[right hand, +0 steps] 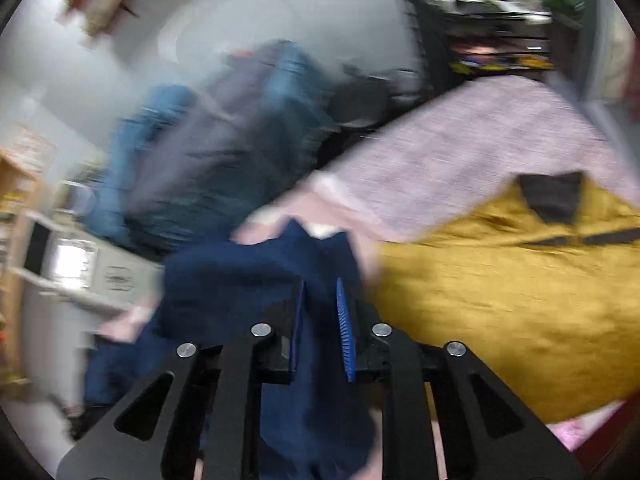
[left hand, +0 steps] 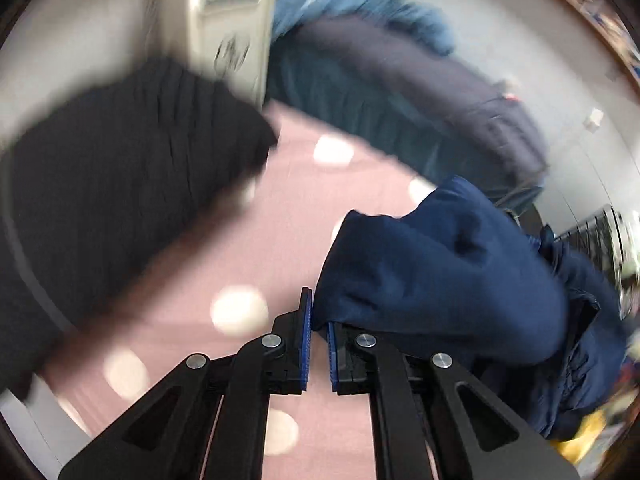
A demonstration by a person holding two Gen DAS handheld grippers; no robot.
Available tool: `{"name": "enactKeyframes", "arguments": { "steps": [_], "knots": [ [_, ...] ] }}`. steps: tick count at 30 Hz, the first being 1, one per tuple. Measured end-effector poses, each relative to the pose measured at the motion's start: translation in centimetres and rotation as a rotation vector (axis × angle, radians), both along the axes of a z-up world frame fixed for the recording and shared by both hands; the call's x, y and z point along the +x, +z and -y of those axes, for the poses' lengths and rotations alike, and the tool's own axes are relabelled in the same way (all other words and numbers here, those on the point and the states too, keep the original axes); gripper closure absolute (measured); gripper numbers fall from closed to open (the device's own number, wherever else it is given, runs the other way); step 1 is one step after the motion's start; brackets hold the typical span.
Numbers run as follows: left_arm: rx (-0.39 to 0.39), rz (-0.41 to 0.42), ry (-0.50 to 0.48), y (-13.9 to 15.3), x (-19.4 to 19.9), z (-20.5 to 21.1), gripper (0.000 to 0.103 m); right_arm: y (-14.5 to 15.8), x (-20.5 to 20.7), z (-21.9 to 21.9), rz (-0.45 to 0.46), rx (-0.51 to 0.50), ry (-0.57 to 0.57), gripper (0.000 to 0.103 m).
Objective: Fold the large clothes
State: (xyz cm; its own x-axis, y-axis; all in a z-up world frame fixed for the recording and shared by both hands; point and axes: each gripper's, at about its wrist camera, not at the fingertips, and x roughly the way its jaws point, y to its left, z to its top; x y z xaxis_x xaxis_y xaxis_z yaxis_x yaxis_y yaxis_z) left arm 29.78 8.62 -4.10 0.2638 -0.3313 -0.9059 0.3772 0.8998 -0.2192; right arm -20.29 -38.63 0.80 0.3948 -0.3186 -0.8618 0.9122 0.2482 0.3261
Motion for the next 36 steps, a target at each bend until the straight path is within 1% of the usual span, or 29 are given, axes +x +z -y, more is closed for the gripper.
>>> {"name": "enactKeyframes", "arguments": {
  "steps": [1, 2, 3, 4, 5, 6, 7, 8, 9, 10, 11, 12, 15, 17, 19, 22, 25, 27, 28, 29, 30, 31, 32, 34, 36],
  "knots": [
    [0.031, -0.033, 0.028, -1.7, 0.5, 0.4, 0.089, -1.9, -0.6, 0.0, -0.102, 0.012, -0.046, 0.085],
    [0.062, -0.050, 0.045, -2.9, 0.6, 0.7, 0.073, -3.2, -1.1, 0.1, -0.117, 0.052, -0.059, 0.082],
    [0.074, -0.069, 0.051, -3.7, 0.6, 1.1, 0.061, -4.3, -1.9, -0.1, -0.109, 0.087, -0.064, 0.080],
    [0.073, -0.084, 0.050, -4.3, 0.5, 1.6, 0.042, -5.4, -2.3, -0.5, -0.091, 0.128, -0.076, 0.074],
    [0.062, -0.072, 0.046, -4.2, 0.0, 2.0, 0.037, -5.9, -2.5, -1.0, -0.090, 0.133, -0.077, 0.064],
    [0.057, -0.051, 0.034, -4.3, -0.3, 2.5, 0.034, -6.1, -2.3, -1.4, -0.101, 0.127, -0.069, 0.058],
    [0.067, -0.032, 0.013, -4.1, -0.7, 3.3, 0.023, -6.1, -2.1, -1.9, -0.117, 0.111, -0.055, 0.046],
    [0.074, -0.019, 0.001, -4.0, -1.4, 3.4, 0.016, -5.9, -1.9, -2.0, -0.118, 0.098, -0.044, 0.042],
    [0.074, 0.010, -0.015, -3.3, -1.9, 4.1, 0.016, -5.6, -1.7, -2.6, -0.115, 0.081, -0.023, 0.042],
    [0.066, 0.027, -0.028, -2.7, -2.4, 4.0, 0.016, -5.4, -0.8, -3.0, -0.115, 0.067, 0.011, 0.040],
    [0.058, 0.039, -0.045, -2.3, -2.9, 4.5, 0.013, -5.3, -0.4, -3.2, -0.116, 0.060, 0.043, 0.037],
    [0.049, 0.047, -0.064, -1.6, -3.8, 4.7, 0.012, -4.9, 0.0, -3.5, -0.115, 0.055, 0.071, 0.035],
    [0.041, 0.069, -0.118, -0.4, -5.8, 6.4, 0.011, -4.7, 3.7, -4.6, -0.124, 0.034, 0.193, 0.035],
    [0.012, 0.069, -0.149, -0.1, -7.4, 7.0, 0.010, -4.6, 5.7, -6.3, -0.117, 0.029, 0.257, 0.034],
    [0.003, 0.054, -0.180, -0.6, -9.2, 7.3, 0.010, -5.0, 7.3, -8.0, -0.103, 0.046, 0.310, 0.033],
    [0.032, 0.025, -0.214, -2.0, -11.8, 7.6, 0.010, -5.6, 9.3, -10.4, -0.091, 0.084, 0.384, 0.033],
    [0.031, -0.043, -0.220, -3.9, -14.2, 7.2, 0.010, -6.5, 11.2, -13.0, -0.115, 0.090, 0.466, 0.033],
    [0.037, -0.090, -0.220, -5.3, -15.6, 7.1, 0.010, -7.8, 12.5, -14.7, -0.119, 0.121, 0.519, 0.033],
    [0.040, -0.100, -0.218, -5.7, -16.0, 7.0, 0.010, -8.8, 13.4, -15.7, -0.134, 0.131, 0.564, 0.033],
    [0.038, -0.113, -0.214, -6.1, -16.5, 6.9, 0.010, -9.5, 14.1, -16.4, -0.169, 0.119, 0.595, 0.033],
    [0.036, -0.119, -0.213, -6.3, -16.8, 6.9, 0.010, -10.4, 15.0, -17.4, -0.252, 0.075, 0.624, 0.033],
    [0.038, -0.121, -0.212, -6.4, -17.1, 6.9, 0.010, -10.8, 15.7, -18.2, -0.296, 0.034, 0.638, 0.037],
    [0.040, -0.117, -0.213, -6.3, -17.4, 6.9, 0.010, -10.7, 16.2, -19.0, -0.297, 0.006, 0.655, 0.040],
    [0.032, -0.102, -0.219, -5.7, -17.9, 6.8, 0.010, -9.8, 17.6, -20.4, -0.248, -0.040, 0.704, 0.040],
    [0.028, -0.092, -0.219, -5.2, -18.1, 6.6, 0.010, -8.9, 19.5, -22.0, -0.229, -0.121, 0.793, 0.040]
  ]
}}
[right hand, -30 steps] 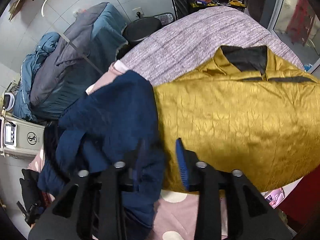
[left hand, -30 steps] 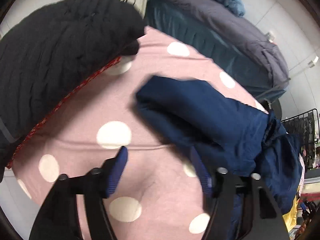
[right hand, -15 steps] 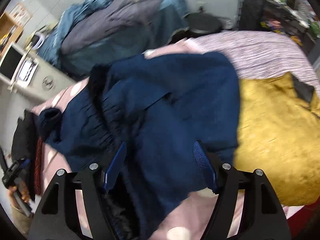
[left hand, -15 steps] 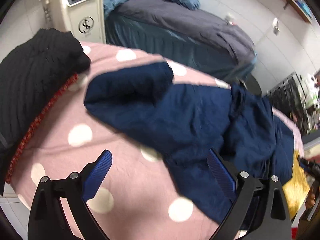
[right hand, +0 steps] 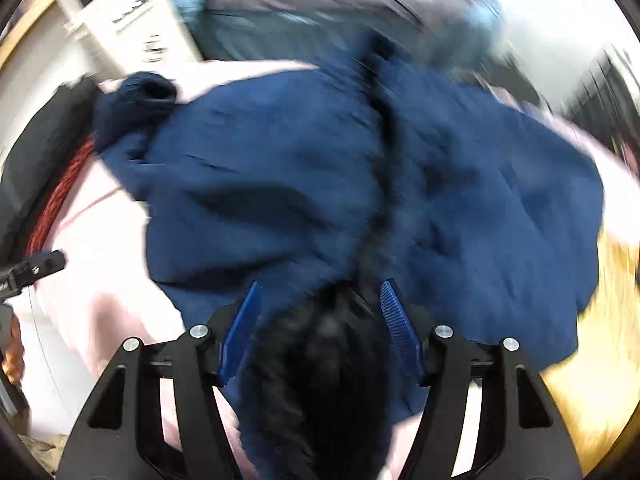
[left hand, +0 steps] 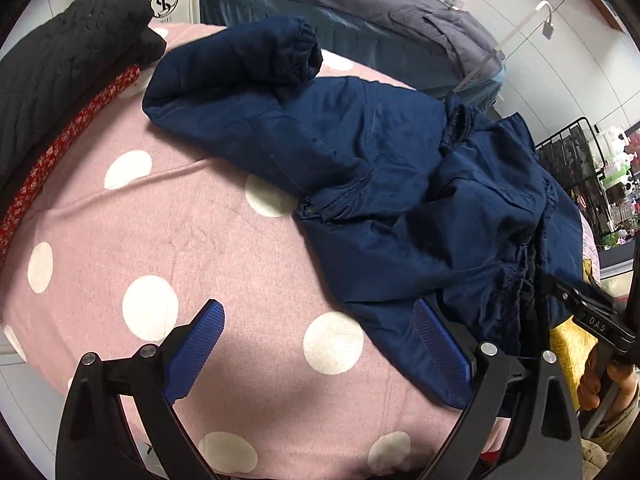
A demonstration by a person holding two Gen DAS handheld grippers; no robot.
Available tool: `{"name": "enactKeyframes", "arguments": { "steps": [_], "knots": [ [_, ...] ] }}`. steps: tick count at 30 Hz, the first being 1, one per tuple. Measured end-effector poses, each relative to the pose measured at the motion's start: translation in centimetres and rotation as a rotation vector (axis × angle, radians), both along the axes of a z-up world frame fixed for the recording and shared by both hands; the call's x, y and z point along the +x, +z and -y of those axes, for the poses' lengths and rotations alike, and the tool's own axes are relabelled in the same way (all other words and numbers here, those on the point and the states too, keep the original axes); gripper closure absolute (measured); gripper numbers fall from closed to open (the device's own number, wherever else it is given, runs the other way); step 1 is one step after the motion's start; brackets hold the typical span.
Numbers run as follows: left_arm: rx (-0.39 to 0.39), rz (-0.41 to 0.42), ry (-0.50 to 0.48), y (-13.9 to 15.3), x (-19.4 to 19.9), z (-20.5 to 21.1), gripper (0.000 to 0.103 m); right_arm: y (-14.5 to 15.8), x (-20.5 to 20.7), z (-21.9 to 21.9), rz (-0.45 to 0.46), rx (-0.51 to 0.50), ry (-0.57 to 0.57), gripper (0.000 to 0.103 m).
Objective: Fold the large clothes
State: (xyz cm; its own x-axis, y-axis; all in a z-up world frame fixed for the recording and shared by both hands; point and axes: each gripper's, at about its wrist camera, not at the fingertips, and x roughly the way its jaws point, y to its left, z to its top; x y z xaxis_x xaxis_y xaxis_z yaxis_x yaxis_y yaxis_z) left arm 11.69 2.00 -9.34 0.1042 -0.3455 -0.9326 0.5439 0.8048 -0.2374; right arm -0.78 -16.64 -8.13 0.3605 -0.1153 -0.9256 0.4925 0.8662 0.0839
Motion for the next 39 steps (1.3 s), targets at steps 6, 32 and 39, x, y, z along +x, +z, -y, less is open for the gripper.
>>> {"name": "enactKeyframes", "arguments": {
  "steps": [6, 32, 39],
  "knots": [
    [-0.002, 0.014, 0.021, 0.9, -0.4, -1.2, 0.010, -6.4, 4.5, 1.2, -0.261, -0.045, -0.005, 0.039],
    [0.011, 0.062, 0.097, 3.9, -2.7, -6.1, 0.010, 6.6, -0.6, -9.9, 0.171, 0.326, 0.475, 0.047],
    [0.010, 0.038, -0.027, 2.9, -5.5, -1.6, 0.010, 7.2, -3.3, 7.7, 0.212, 0.160, -0.113, 0.041]
  ]
}}
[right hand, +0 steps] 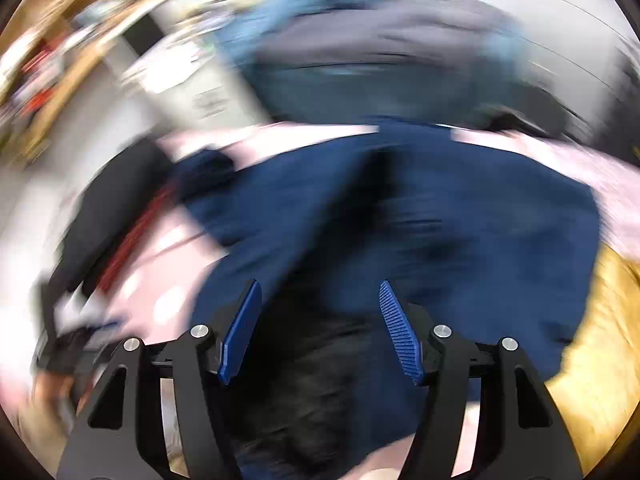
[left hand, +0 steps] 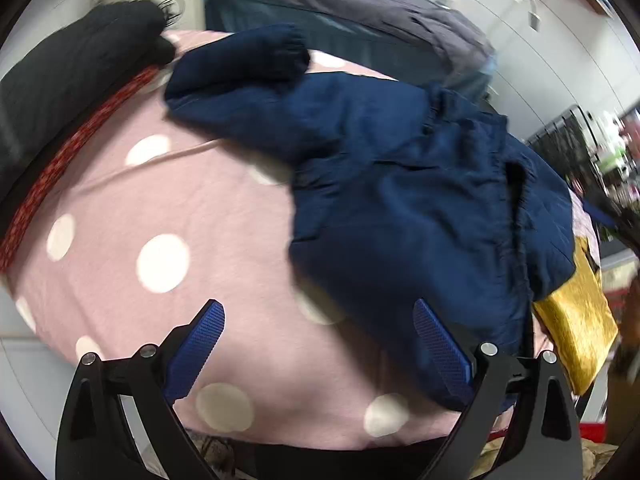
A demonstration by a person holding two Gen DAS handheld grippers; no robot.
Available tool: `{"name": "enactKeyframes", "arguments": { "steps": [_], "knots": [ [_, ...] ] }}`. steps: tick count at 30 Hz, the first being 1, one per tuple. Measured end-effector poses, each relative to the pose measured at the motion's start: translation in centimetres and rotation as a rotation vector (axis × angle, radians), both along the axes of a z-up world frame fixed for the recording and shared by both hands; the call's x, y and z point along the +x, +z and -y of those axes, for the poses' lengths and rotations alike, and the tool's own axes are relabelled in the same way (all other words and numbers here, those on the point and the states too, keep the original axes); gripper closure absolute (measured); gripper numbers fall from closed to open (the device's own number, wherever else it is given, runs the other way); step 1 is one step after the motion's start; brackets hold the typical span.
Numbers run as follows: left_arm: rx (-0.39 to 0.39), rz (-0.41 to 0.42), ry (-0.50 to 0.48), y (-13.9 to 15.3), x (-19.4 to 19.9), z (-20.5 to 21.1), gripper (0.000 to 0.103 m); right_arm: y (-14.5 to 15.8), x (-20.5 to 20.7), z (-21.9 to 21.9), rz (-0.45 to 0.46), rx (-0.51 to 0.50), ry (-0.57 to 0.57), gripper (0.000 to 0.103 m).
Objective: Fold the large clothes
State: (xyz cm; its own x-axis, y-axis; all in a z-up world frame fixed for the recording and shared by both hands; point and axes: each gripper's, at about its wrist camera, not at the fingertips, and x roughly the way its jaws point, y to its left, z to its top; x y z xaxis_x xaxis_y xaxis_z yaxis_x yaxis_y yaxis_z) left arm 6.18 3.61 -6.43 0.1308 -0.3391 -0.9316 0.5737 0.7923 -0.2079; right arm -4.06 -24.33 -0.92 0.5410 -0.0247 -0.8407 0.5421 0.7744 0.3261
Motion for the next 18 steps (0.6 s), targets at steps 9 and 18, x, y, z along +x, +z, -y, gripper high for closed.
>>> {"name": "enactKeyframes", "arguments": {
  "steps": [9, 18],
  "knots": [
    [0.033, 0.028, -0.117, -0.1, -0.4, 6.8, 0.010, -3.0, 2.8, 10.3, -0.077, 0.009, -0.254, 0.041],
    [0.053, 0.084, -0.183, 1.2, -1.2, 11.0, 0.009, -7.4, 19.6, 11.8, -0.255, -0.052, -0.116, 0.041]
  ]
}}
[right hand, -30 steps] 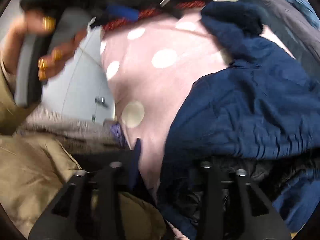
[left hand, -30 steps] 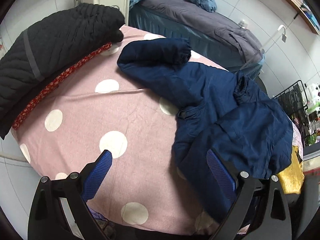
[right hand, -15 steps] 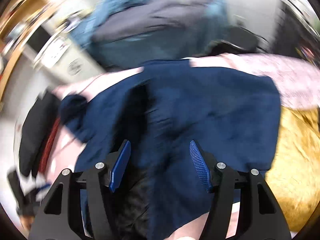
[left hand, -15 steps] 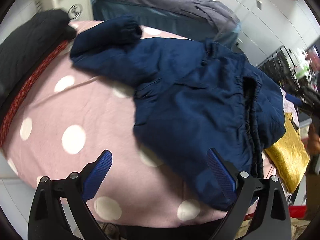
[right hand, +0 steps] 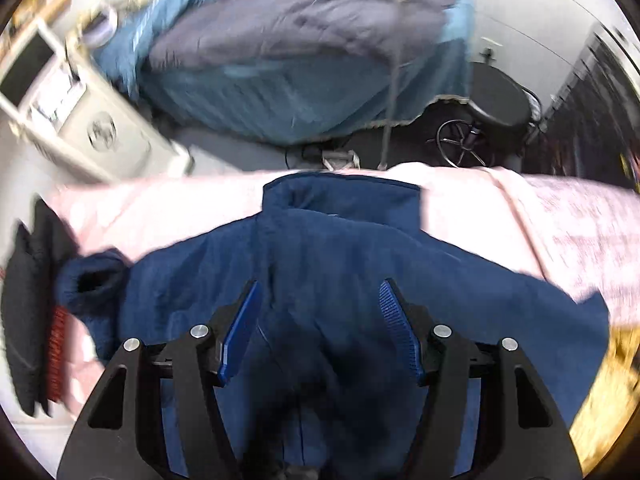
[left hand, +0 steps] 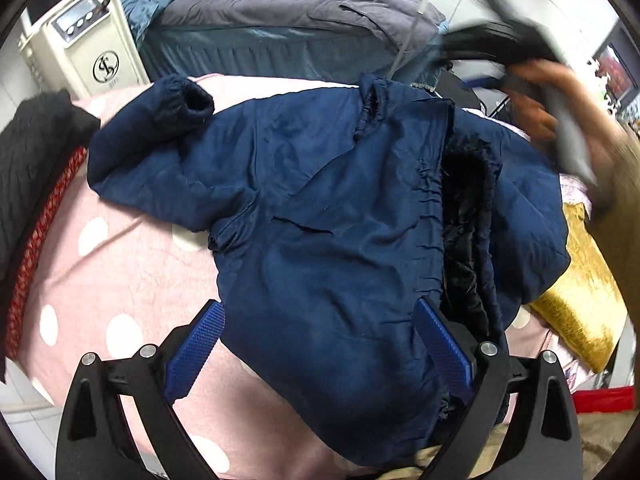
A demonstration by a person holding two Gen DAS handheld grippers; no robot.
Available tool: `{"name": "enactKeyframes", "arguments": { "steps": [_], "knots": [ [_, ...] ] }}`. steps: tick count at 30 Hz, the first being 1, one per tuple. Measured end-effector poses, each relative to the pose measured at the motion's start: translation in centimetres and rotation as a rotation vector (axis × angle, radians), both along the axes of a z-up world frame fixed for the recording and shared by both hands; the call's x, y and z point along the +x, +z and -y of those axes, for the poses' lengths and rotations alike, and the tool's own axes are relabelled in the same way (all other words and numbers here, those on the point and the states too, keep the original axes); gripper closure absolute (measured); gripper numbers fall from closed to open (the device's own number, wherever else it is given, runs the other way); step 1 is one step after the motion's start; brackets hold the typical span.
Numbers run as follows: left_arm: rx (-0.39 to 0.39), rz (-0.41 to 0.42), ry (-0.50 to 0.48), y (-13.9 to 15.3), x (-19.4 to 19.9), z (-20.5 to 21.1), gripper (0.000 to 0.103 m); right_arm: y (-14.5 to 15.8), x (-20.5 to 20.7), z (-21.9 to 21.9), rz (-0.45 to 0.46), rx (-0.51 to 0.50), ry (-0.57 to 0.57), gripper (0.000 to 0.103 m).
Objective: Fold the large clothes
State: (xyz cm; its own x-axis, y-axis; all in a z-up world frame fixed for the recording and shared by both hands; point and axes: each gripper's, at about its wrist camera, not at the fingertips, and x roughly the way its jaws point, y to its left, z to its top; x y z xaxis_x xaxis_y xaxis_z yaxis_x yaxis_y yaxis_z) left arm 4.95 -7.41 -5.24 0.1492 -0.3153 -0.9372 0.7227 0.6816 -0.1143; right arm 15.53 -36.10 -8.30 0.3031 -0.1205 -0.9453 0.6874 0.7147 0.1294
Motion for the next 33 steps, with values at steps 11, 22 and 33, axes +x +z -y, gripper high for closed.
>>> {"name": "enactKeyframes", "arguments": {
  "steps": [11, 22, 33],
  "knots": [
    [0.115, 0.150, -0.207, 0.3, -4.5, 3.0, 0.009, -9.0, 3.5, -0.9, -0.238, -0.036, 0.007, 0.091],
    [0.068, 0.143, -0.310, -0.2, -5.3, 5.9, 0.009, 4.9, -26.3, 6.2, 0.103, -0.111, -0.463, 0.092],
    [0.091, 0.093, -0.370, -2.8, -6.9, 6.7, 0.009, 9.1, -55.4, 6.1, -0.198, -0.306, -0.983, 0.090]
  ]
}}
